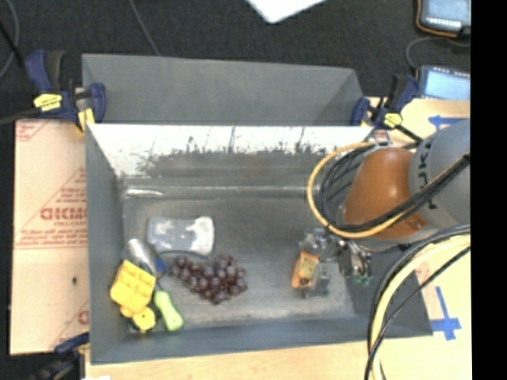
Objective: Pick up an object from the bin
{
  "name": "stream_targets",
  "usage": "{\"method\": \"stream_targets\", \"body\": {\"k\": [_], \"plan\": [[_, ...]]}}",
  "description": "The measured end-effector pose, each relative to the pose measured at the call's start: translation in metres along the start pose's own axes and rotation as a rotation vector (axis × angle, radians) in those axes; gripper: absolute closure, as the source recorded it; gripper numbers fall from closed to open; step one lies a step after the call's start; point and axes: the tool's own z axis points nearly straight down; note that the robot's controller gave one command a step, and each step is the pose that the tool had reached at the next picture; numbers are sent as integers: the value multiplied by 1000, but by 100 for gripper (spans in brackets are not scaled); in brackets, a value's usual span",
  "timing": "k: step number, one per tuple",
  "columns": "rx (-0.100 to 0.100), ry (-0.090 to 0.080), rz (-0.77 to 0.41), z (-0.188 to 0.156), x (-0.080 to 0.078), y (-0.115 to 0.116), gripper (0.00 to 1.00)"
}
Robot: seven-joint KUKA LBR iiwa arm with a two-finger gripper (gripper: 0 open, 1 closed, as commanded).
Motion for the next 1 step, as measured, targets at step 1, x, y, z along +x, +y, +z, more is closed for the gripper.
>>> {"method": "stream_targets", "body": {"k": [1], "plan": [[0, -7, 2, -153, -12, 9, 100]]}}
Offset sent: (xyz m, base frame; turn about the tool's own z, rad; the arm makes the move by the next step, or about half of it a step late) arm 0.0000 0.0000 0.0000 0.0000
